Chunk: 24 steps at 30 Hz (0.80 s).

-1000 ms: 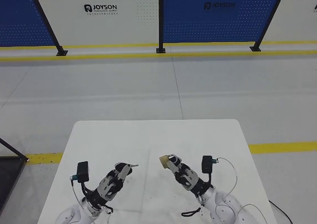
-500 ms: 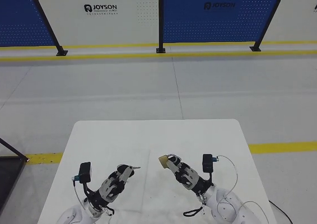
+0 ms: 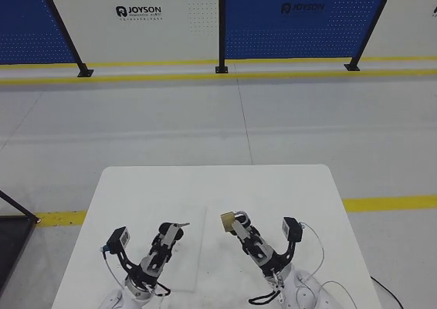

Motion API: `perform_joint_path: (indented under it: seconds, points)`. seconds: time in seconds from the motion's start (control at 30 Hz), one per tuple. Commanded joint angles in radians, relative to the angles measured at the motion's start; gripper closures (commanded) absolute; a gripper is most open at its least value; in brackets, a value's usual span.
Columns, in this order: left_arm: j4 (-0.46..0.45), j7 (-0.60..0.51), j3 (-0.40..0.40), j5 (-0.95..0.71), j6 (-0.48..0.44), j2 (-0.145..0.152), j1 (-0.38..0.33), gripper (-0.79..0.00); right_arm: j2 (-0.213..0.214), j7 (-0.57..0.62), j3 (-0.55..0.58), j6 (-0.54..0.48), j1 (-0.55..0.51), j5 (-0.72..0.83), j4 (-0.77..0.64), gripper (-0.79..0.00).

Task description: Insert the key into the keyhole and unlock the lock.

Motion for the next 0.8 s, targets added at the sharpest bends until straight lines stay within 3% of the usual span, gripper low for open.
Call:
perform_joint_path:
  seconds: [0.0,0.33,0.77]
  points:
    - [0.025,0.020,0.041,0.004,0.001,-0.007,-0.021,0.000,-0.005,-0.004,-0.018,-0.036,0.011,0.031,0.021,0.000]
    - [0.124,0.109,0.206,0.020,0.001,-0.038,-0.127,0.000,-0.021,-0.055,-0.027,-0.052,0.021,0.010,0.048,0.000]
    - [0.175,0.179,0.262,0.058,0.001,-0.052,-0.174,0.000,-0.041,-0.115,-0.028,-0.023,0.018,-0.070,0.061,0.000]
